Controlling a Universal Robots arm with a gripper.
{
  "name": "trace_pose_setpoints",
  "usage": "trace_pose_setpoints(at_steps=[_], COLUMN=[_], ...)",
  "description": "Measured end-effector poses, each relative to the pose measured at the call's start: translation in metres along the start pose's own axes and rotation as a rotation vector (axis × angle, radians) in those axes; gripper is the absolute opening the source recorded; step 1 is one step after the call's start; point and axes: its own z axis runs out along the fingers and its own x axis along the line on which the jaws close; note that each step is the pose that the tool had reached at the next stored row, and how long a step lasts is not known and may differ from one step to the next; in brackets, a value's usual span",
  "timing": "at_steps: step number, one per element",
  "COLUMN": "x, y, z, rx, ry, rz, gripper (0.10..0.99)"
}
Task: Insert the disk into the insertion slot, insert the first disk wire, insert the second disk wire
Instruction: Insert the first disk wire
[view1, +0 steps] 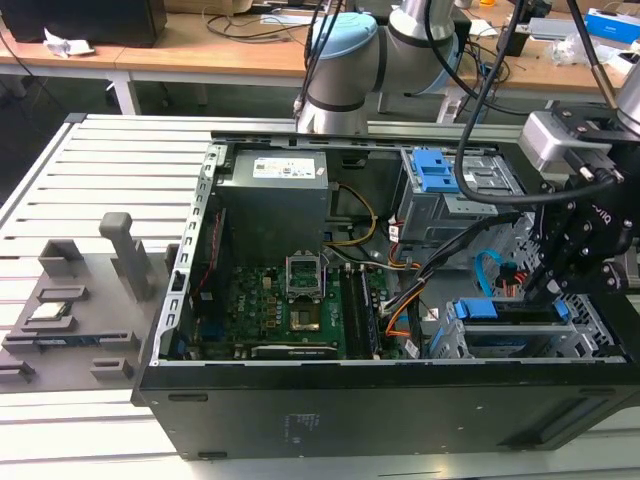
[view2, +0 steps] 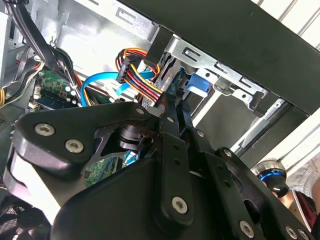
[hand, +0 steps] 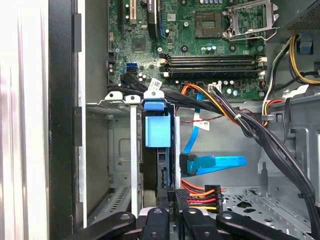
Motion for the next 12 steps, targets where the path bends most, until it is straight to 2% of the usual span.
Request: trace_pose_setpoints(at_steps=[12], x=[0.0014], y=[-0.0006], z=[0.0033], rx=[0.000], ry=[-0.0003], rz=[0.012], gripper=[0.169])
